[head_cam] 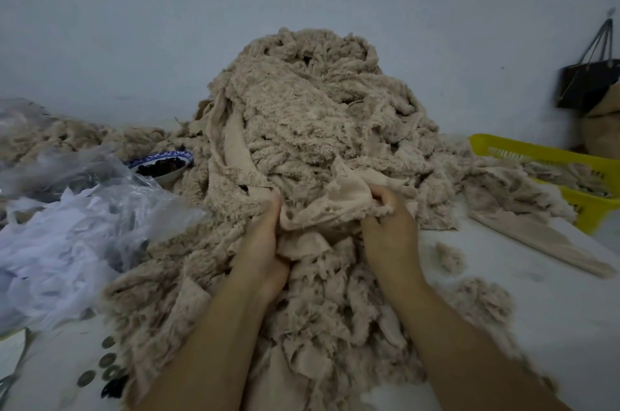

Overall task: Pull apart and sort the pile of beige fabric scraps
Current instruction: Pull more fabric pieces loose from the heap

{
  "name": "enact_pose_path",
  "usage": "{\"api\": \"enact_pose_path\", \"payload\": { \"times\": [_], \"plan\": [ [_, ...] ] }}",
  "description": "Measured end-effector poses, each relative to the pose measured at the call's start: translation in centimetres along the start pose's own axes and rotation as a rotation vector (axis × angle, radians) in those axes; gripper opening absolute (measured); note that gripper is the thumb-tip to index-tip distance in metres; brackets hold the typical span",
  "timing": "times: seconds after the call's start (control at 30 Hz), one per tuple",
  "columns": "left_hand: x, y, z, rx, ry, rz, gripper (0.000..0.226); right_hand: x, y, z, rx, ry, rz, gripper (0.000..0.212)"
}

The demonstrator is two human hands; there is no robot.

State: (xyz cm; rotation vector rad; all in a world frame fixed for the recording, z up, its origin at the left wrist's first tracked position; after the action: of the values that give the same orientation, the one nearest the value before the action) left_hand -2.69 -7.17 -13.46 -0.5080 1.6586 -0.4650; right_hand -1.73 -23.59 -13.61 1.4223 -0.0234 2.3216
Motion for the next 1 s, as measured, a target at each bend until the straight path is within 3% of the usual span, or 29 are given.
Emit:
{"api": "enact_pose_path", "payload": {
  "times": [0.17,0.37,0.43,0.53,0.7,0.8,1.0],
  "plan": [
    [0.1,-0.7,-0.4,-0.059,-0.137,0.115,0.037,0.5,-1.1,-0.4,0.104,0.141,-0.173,0.040],
    [0.2,-1.9,-1.3,0.119,-0.210,0.408,0.062,0.5,-1.6,-0.4,0.170,0.274,-0.308,0.054],
    [0.4,-2.1,-1.2,0.081,-0.252,0.584,0.054,0.6,-1.8,-0.5,0.173,0.331,-0.359,0.049],
    [0.9,-1.3,-0.7,-0.019,-0.280,0.743,0.018,0.9,-1.9,-0.6,0.217,0.374,-0.393,0.049],
    [0.7,-0.7,-0.3,-0.164,-0.230,0.392,0.019,1.4,-1.8,-0.8,0.211,0.384,-0.452,0.046],
    [0.3,-0.5,-0.1,-0.115,-0.112,0.146,0.025,0.9,-2.0,-0.7,0.247,0.291,-0.597,0.043],
    [0.9,-0.6,0.2,-0.072,0.068,-0.050,0.014,0.1,-2.1,-0.4,0.303,0.214,-0.697,0.049]
  ]
}}
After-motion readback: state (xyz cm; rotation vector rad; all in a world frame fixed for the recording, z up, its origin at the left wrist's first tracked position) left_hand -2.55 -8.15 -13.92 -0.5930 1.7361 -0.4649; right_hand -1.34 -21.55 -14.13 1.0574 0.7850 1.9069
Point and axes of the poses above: each hand's wrist, its own z-axis towards the middle knuckle, its own y-axis out of the back of the hand, x = y × z, the point moved 2 cm from there along z, towards the middle knuckle, and after that the axes turned 1 degree about y, right-handed, at the moved point
